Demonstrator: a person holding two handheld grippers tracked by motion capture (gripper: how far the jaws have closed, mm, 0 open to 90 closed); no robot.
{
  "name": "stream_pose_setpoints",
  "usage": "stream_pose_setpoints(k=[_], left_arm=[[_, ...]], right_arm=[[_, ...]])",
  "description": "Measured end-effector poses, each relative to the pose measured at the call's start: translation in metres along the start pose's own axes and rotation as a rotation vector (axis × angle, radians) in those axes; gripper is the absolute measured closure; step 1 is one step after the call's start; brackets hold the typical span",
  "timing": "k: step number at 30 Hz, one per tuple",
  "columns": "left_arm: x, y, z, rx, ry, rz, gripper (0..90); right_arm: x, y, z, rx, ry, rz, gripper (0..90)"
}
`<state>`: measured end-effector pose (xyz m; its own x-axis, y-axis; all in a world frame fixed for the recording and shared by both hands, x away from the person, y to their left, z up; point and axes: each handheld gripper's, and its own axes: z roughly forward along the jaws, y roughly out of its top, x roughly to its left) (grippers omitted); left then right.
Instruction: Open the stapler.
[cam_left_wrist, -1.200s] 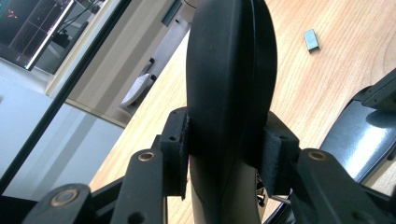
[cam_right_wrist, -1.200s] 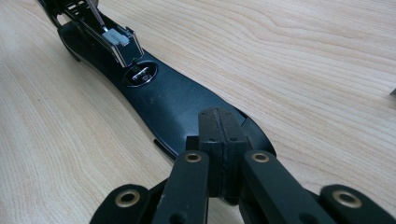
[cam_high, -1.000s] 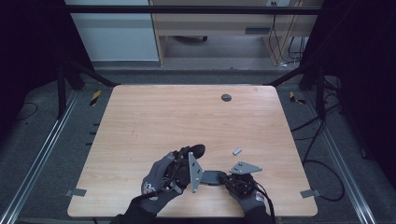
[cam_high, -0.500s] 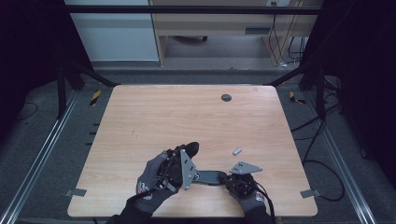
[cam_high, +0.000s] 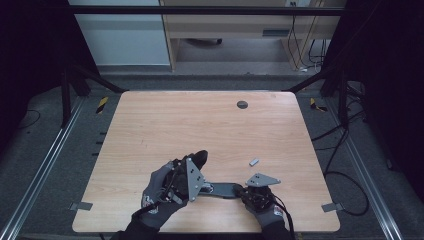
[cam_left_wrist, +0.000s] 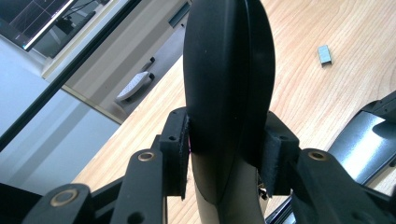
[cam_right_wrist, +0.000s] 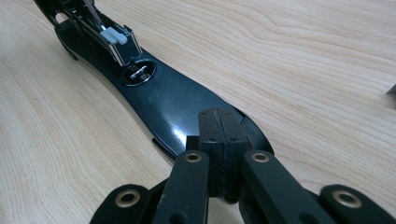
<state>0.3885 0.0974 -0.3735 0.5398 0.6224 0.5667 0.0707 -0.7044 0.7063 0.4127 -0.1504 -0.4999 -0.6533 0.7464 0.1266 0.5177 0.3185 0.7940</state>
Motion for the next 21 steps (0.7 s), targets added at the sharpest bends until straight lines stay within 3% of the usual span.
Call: stream_pose_setpoints(k=[21], left_arm=[[0.022,-0.013,-0.011,-0.023,-0.008,-0.102,58.4]], right_arm=[[0.000,0.000,0.000,0.001,-0.001,-0.008,90.0]])
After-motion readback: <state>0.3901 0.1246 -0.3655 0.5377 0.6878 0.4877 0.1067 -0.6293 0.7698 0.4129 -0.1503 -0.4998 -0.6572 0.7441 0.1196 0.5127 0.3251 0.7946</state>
